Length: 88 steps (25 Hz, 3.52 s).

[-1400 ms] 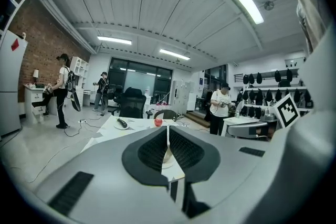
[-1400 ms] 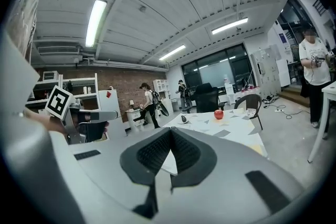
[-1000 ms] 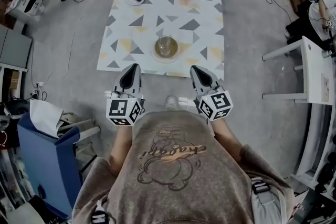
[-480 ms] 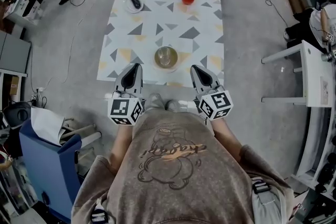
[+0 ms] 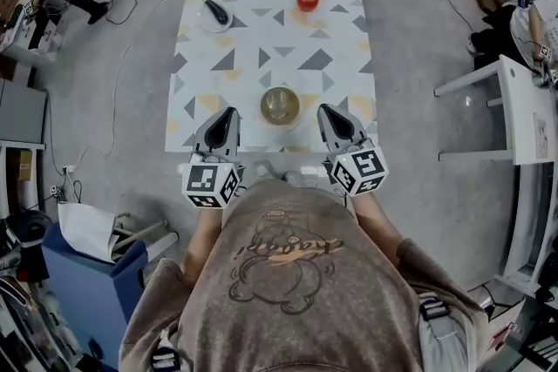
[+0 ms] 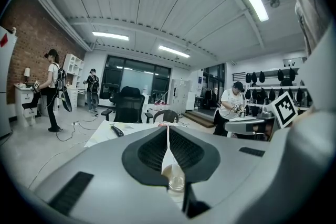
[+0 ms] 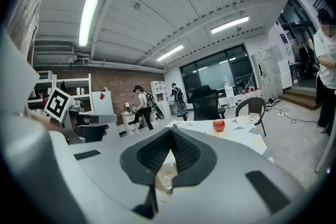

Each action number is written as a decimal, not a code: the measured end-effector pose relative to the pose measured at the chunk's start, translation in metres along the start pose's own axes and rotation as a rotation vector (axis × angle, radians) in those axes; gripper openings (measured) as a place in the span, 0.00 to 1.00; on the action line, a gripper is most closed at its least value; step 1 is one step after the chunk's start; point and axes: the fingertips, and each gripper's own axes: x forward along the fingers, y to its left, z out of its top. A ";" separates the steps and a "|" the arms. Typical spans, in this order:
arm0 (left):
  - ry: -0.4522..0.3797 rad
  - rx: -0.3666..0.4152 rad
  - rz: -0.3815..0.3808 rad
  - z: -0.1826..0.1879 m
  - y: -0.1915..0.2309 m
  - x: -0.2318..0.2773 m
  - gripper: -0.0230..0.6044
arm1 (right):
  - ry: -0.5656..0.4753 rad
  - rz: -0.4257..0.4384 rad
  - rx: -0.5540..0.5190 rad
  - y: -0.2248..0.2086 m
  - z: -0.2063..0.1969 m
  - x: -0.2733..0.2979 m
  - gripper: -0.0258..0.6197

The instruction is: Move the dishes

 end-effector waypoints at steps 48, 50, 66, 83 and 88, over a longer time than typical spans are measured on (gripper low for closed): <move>0.059 -0.042 0.092 -0.014 0.056 -0.011 0.08 | 0.302 0.311 -0.166 0.042 -0.123 0.134 0.54; 0.060 -0.043 0.094 -0.014 0.058 -0.011 0.08 | 0.299 0.303 -0.174 0.041 -0.122 0.136 0.51; 0.052 -0.045 0.086 -0.011 0.062 -0.007 0.08 | 0.279 0.281 -0.215 0.043 -0.104 0.136 0.50; 0.022 -0.064 -0.002 -0.009 0.038 0.026 0.08 | 0.183 0.208 -0.206 0.028 -0.018 0.108 0.50; 0.021 -0.059 -0.042 -0.007 0.027 0.039 0.08 | 0.161 0.141 -0.182 0.006 -0.003 0.094 0.50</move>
